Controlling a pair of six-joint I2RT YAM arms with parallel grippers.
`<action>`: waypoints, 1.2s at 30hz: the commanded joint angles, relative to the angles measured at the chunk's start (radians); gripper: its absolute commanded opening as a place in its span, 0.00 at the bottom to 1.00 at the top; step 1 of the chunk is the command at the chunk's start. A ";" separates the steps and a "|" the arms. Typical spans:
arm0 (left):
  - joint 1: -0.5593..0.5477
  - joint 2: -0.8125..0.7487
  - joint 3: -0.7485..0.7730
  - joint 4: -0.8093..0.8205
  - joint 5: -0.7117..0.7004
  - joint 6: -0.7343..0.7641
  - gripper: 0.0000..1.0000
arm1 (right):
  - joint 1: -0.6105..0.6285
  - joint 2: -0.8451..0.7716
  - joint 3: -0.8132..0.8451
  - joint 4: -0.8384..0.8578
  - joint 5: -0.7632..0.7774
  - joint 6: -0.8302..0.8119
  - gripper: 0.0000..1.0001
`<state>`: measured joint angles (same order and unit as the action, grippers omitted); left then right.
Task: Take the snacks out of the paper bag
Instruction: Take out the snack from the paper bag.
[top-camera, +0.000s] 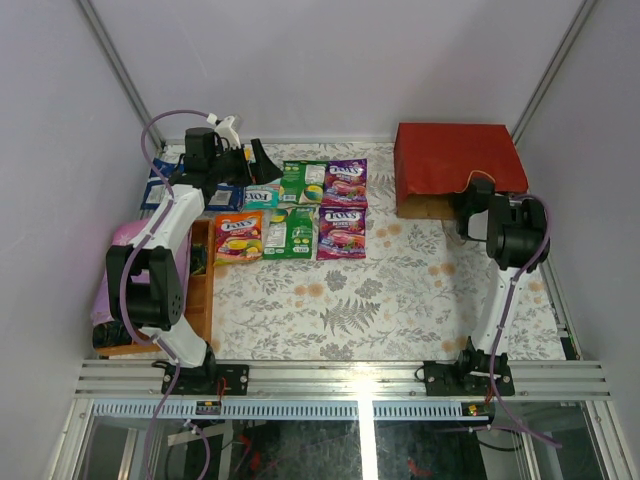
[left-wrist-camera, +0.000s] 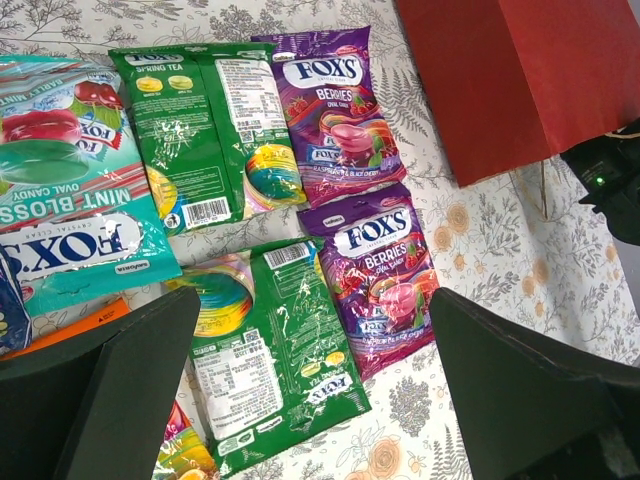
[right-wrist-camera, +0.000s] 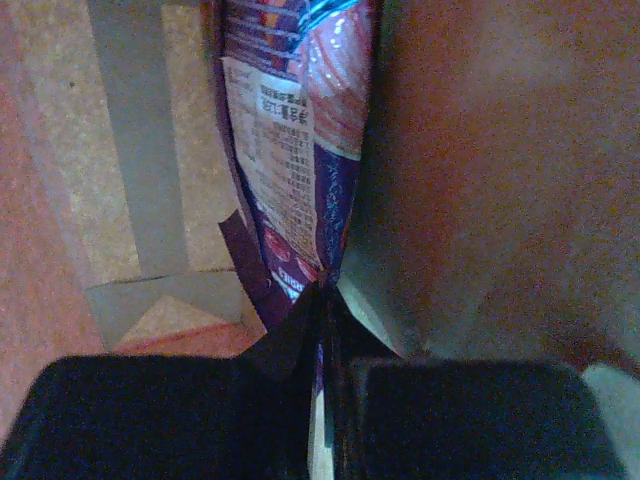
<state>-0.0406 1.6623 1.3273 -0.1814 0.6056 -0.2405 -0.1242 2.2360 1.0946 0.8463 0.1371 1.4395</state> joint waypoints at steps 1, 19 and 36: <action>-0.006 0.018 0.032 0.017 -0.012 0.013 1.00 | 0.011 -0.132 -0.046 0.024 -0.035 -0.099 0.00; -0.379 0.096 0.162 0.013 -0.340 0.187 1.00 | 0.011 -0.552 0.104 -0.509 -0.148 -0.327 0.00; -0.476 0.166 0.233 0.019 -0.369 0.260 1.00 | 0.009 -0.188 0.980 -0.776 -0.338 -0.389 0.00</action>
<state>-0.5194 1.8156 1.5204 -0.1879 0.2752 -0.0116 -0.1215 1.9171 1.8240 0.0937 -0.0948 1.0870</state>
